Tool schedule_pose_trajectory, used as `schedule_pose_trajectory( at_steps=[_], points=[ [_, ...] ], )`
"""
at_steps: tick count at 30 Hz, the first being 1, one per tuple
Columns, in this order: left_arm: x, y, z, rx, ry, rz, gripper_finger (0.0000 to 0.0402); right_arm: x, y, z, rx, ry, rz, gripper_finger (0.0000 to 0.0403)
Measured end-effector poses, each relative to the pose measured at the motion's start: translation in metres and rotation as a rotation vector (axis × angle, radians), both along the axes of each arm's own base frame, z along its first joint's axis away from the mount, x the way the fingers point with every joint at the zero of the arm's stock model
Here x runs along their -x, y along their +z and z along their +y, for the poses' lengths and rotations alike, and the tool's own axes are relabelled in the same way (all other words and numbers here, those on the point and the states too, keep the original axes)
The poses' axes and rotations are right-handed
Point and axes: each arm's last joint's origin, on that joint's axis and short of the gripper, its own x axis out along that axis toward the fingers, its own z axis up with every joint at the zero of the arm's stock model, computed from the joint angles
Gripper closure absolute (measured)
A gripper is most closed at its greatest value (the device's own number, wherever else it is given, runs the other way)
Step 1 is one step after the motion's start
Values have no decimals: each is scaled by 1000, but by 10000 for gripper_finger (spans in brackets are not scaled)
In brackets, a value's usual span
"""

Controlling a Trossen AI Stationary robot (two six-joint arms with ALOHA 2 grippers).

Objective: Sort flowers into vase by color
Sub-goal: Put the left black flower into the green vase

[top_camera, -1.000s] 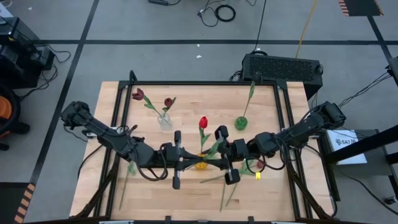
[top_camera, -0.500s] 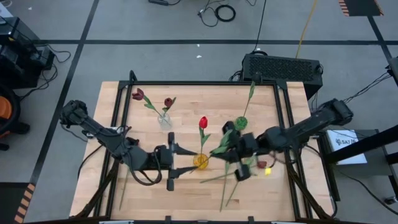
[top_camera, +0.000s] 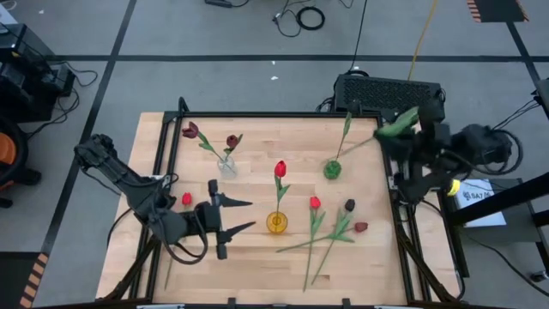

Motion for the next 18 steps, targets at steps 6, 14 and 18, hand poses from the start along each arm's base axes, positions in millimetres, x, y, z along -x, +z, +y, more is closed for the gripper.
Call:
schedule_pose_trajectory(
  at_steps=[6,14,18],
  points=[
    [-4,-1,7,-15,43,11,179,-9,-24,-5,23,-158,254,397],
    [-4,-3,8,-25,48,25,179,-44,-73,-12,13,-262,492,397],
    [-3,-3,7,-28,40,31,179,-46,-93,-21,-38,-315,525,397]
  ],
)
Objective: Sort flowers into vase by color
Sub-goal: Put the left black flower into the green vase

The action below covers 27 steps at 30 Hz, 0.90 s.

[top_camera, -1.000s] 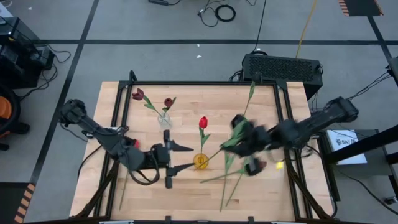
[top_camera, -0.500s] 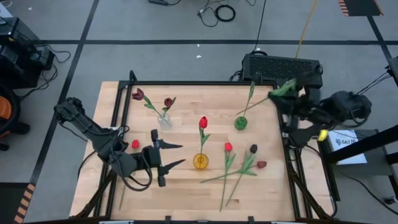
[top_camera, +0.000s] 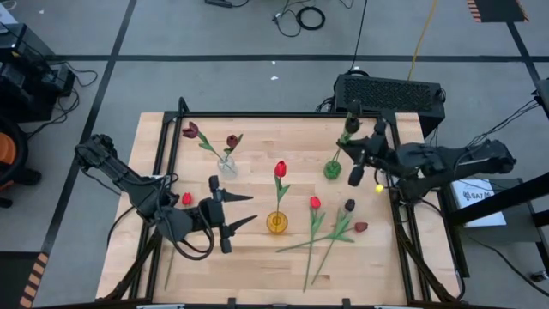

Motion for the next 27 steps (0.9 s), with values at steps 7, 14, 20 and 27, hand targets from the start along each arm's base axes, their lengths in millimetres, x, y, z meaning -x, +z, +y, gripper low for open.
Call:
schedule_pose_trajectory(
  at_steps=[7,14,20,27],
  points=[
    [0,0,-1,1,-8,1,178,-2,-18,-19,-33,-124,72,397],
    [0,0,-1,0,-8,1,178,-14,-30,-31,-72,-138,148,396],
    [0,0,-1,0,-8,1,178,-22,-37,-38,-72,-176,193,396],
    [1,-2,-1,-11,-8,16,178,-33,-46,-41,-73,-191,240,396]
  ],
)
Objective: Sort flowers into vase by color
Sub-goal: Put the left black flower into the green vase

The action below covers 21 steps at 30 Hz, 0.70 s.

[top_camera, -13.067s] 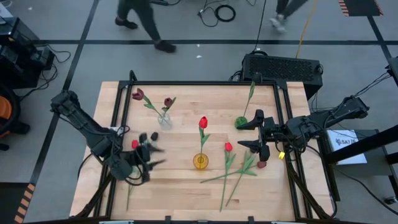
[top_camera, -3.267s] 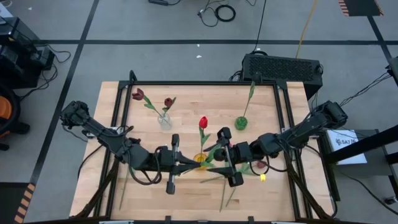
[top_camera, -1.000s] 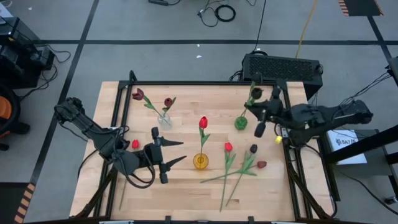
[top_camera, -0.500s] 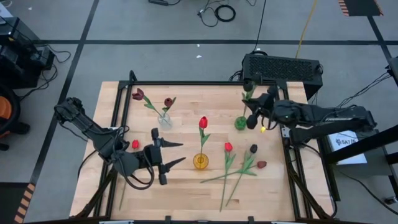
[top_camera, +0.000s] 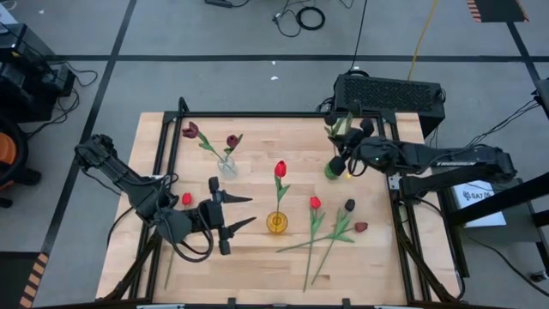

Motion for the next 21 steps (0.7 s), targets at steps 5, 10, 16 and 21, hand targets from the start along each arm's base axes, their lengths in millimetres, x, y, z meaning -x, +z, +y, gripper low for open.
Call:
schedule_pose_trajectory(
  at_steps=[5,10,16,21],
  points=[
    [0,-1,0,-4,0,5,178,-5,-5,0,-12,-5,22,396],
    [0,-1,0,-4,0,5,178,-7,-7,0,-22,-10,24,396],
    [0,-1,0,-4,0,6,178,-6,-6,0,-23,-11,13,396],
    [0,-1,0,-4,0,6,178,-2,-2,0,-22,-10,-3,396]
  ],
)
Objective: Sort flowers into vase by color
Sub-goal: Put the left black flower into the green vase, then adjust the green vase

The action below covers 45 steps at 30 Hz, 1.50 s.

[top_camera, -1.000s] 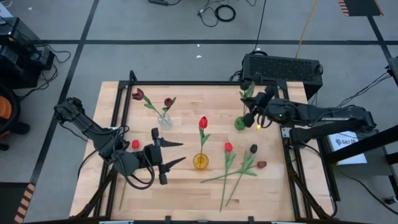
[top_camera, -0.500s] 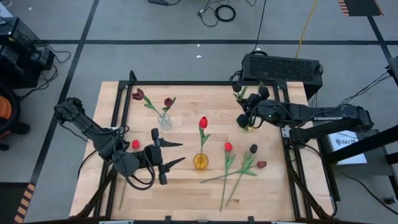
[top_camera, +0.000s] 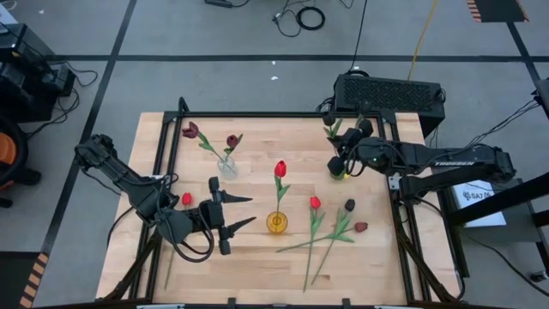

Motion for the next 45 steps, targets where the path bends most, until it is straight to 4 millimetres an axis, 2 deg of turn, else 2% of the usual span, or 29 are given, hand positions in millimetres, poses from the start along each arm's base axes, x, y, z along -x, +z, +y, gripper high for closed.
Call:
schedule_pose_trajectory(
  at_steps=[19,31,38,42,45],
  points=[
    [0,0,0,2,0,-1,179,4,-5,0,-49,-26,23,389],
    [0,0,0,2,0,0,179,10,-14,1,-134,-76,73,289],
    [0,0,0,2,0,0,179,16,-23,3,-256,-55,148,211],
    [0,-1,0,3,1,4,179,25,-14,7,-267,-43,133,174],
    [1,-3,1,3,4,22,178,34,-6,13,-260,-3,94,161]
  ],
)
